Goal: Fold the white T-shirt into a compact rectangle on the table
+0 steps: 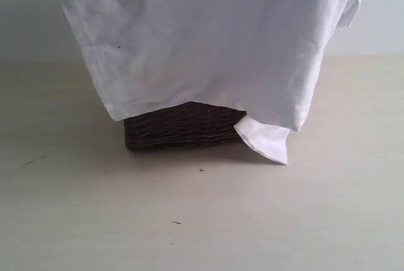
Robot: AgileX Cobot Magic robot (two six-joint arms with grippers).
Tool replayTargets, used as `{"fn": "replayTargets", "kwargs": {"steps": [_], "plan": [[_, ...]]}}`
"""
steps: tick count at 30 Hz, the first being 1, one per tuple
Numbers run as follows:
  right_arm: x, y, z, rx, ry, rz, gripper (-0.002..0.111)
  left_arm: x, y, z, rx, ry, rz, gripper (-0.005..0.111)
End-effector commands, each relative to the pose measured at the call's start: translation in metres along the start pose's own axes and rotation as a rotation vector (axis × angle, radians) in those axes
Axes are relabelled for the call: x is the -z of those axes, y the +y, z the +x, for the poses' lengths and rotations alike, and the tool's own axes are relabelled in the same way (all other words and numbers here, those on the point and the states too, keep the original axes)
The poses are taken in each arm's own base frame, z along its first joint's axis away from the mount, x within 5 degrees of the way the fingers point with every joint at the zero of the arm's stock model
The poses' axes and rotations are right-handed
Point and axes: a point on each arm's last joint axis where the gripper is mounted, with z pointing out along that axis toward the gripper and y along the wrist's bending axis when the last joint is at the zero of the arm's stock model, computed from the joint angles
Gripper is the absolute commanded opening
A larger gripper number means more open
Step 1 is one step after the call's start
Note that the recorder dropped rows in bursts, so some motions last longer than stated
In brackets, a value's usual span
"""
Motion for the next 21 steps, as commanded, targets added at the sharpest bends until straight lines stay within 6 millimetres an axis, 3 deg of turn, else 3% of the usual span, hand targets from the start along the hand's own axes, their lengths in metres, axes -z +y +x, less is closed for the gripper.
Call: {"fn": "replayTargets", "kwargs": {"steps": [1, 5, 8, 14, 17, 18, 21], "plan": [[-0.002, -0.029, 0.000, 0.002, -0.019, 0.200, 0.000, -0.011, 0.022, 0.023, 0.021, 0.062, -0.153, 0.000], [-0.003, -0.027, 0.000, 0.003, -0.020, 0.181, 0.000, -0.018, 0.022, 0.032, 0.029, 0.083, -0.146, 0.000], [0.001, -0.022, -0.008, 0.004, -0.031, 0.102, 0.000, -0.014, 0.022, 0.026, 0.023, 0.068, -0.150, 0.000], [0.026, -0.012, -0.037, -0.088, -0.069, -0.065, 0.000, 0.025, 0.010, -0.020, -0.019, -0.047, -0.104, 0.000], [0.040, -0.007, -0.052, -0.118, -0.079, -0.154, 0.000, 0.043, -0.005, -0.036, -0.029, -0.081, 0.012, 0.000], [0.049, -0.001, -0.059, -0.129, -0.079, -0.225, 0.000, 0.052, -0.019, -0.039, -0.048, -0.057, 0.144, 0.000], [0.065, 0.009, -0.070, -0.103, -0.075, -0.359, 0.000, 0.065, -0.040, -0.032, -0.028, 0.077, 0.363, 0.000]]}}
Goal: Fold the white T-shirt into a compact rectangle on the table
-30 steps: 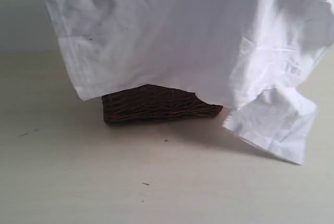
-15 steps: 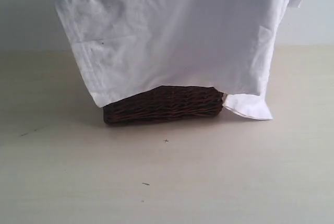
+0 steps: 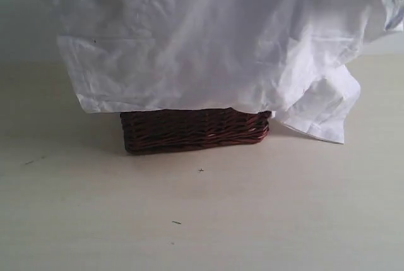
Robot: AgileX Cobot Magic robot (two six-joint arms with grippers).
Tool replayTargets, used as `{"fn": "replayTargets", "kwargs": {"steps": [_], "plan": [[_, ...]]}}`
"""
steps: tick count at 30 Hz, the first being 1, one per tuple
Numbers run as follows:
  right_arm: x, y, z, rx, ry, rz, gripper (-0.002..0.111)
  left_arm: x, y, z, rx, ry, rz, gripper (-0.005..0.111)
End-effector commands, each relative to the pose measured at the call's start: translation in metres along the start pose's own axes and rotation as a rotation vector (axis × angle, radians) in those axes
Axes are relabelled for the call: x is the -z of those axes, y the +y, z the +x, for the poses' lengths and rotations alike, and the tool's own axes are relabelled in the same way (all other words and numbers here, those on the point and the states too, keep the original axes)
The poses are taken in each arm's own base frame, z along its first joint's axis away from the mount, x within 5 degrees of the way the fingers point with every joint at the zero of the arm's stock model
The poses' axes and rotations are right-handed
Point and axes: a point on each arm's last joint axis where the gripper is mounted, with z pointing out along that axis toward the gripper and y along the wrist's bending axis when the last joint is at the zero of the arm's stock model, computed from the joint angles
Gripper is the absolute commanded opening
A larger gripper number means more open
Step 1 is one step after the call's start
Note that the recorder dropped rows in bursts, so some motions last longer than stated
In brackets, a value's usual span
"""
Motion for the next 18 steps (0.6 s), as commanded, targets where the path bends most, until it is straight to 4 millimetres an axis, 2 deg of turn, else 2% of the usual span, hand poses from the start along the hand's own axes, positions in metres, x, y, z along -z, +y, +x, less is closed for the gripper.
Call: {"fn": "replayTargets", "kwargs": {"steps": [1, 5, 10, 13, 15, 18], "plan": [[0.016, 0.016, -0.014, 0.015, 0.017, -0.146, 0.000, 0.010, -0.023, 0.012, 0.077, 0.178, 0.221, 0.000], [0.014, 0.016, -0.008, 0.004, 0.055, -0.154, 0.000, 0.006, -0.011, 0.016, 0.033, 0.192, 0.106, 0.000], [-0.019, 0.008, 0.035, -0.046, 0.127, -0.152, 0.000, -0.025, 0.010, 0.055, 0.013, 0.293, 0.020, 0.000], [-0.037, -0.003, 0.056, -0.004, 0.120, -0.063, 0.000, -0.039, 0.025, 0.070, 0.008, 0.289, -0.093, 0.000], [-0.046, -0.011, 0.062, 0.021, 0.073, 0.009, 0.000, -0.045, 0.034, 0.076, -0.011, 0.281, -0.168, 0.000], [-0.048, -0.014, 0.058, 0.036, 0.005, 0.046, 0.000, -0.045, 0.042, 0.073, -0.046, 0.257, -0.250, 0.000]]}}
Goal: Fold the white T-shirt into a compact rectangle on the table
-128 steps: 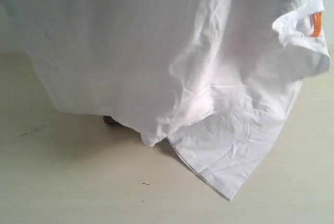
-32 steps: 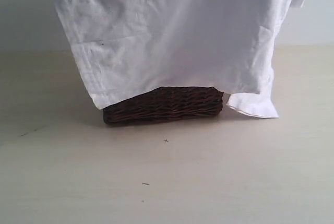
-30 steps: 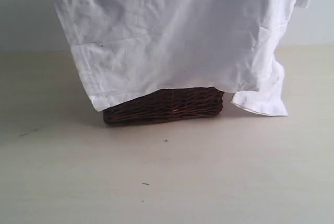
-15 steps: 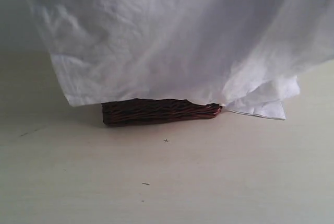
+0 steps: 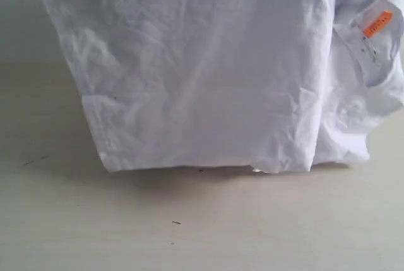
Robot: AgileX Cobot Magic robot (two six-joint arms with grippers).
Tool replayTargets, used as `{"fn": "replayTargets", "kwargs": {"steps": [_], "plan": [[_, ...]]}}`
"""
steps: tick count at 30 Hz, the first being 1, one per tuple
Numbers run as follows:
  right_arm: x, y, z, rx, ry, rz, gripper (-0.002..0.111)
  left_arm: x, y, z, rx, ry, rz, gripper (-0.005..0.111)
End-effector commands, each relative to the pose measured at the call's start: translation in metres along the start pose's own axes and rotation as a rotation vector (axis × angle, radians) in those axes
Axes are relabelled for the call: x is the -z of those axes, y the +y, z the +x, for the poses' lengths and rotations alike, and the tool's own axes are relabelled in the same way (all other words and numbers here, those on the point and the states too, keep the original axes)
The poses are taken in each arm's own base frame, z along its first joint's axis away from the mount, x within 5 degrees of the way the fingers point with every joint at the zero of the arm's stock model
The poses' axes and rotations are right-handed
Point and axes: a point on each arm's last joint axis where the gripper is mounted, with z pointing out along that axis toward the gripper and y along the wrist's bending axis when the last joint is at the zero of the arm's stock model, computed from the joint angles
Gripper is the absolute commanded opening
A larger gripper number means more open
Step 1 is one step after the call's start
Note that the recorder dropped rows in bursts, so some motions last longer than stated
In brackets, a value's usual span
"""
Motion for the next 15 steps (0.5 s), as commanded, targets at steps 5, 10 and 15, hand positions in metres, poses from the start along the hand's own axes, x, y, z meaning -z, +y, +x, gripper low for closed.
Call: {"fn": "replayTargets", "kwargs": {"steps": [5, 10, 15], "plan": [[0.011, -0.015, -0.028, -0.040, -0.229, 0.158, 0.000, 0.013, 0.023, -0.031, 0.032, -0.157, -0.200, 0.000], [0.031, -0.004, -0.051, 0.039, -0.244, 0.098, 0.000, 0.040, 0.006, -0.056, 0.030, -0.211, -0.048, 0.000], [0.050, 0.017, -0.066, 0.087, -0.206, -0.063, 0.000, 0.060, -0.026, -0.059, 0.017, -0.147, 0.255, 0.000]]}}
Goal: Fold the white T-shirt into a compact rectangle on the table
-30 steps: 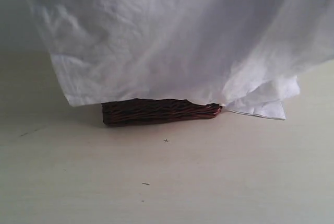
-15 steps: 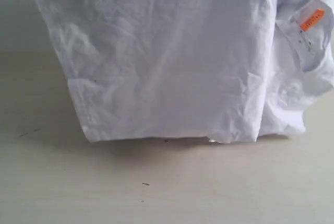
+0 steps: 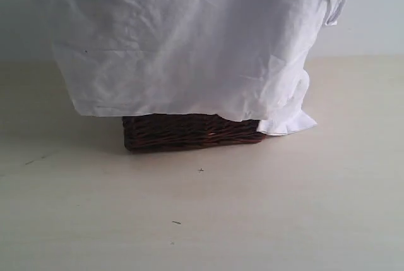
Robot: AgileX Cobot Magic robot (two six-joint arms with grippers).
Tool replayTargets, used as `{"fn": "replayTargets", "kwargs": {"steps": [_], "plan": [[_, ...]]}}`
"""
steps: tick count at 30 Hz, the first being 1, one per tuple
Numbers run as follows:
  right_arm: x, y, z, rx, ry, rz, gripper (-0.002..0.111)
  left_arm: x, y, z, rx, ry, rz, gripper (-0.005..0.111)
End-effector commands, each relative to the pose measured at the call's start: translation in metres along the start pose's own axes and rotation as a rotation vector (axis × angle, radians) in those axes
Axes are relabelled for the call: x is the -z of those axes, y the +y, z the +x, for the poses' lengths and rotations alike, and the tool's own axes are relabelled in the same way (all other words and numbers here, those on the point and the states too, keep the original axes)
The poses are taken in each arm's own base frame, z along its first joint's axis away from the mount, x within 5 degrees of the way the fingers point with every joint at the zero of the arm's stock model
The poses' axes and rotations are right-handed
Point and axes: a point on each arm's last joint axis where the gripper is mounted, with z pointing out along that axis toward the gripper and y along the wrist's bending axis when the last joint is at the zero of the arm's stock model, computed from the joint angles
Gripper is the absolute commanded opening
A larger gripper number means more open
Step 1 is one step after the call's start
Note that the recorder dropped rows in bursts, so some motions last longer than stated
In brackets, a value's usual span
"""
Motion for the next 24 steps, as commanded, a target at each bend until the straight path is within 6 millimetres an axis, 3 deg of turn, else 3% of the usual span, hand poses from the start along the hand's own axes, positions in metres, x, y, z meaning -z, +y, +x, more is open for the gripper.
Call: {"fn": "replayTargets", "kwargs": {"steps": [1, 6, 12, 24], "plan": [[0.018, 0.014, -0.023, -0.010, 0.019, -0.133, 0.000, 0.018, -0.027, -0.006, 0.036, 0.050, 0.251, 0.000], [0.027, 0.029, -0.027, -0.096, 0.075, -0.272, 0.000, 0.030, -0.042, -0.007, 0.048, 0.098, 0.405, 0.000], [0.032, 0.040, -0.021, -0.079, 0.158, -0.401, 0.000, 0.036, -0.047, -0.009, 0.037, 0.108, 0.447, 0.000], [0.033, 0.041, -0.019, -0.118, 0.193, -0.404, 0.000, 0.042, -0.053, -0.009, 0.040, 0.134, 0.506, 0.000]]}}
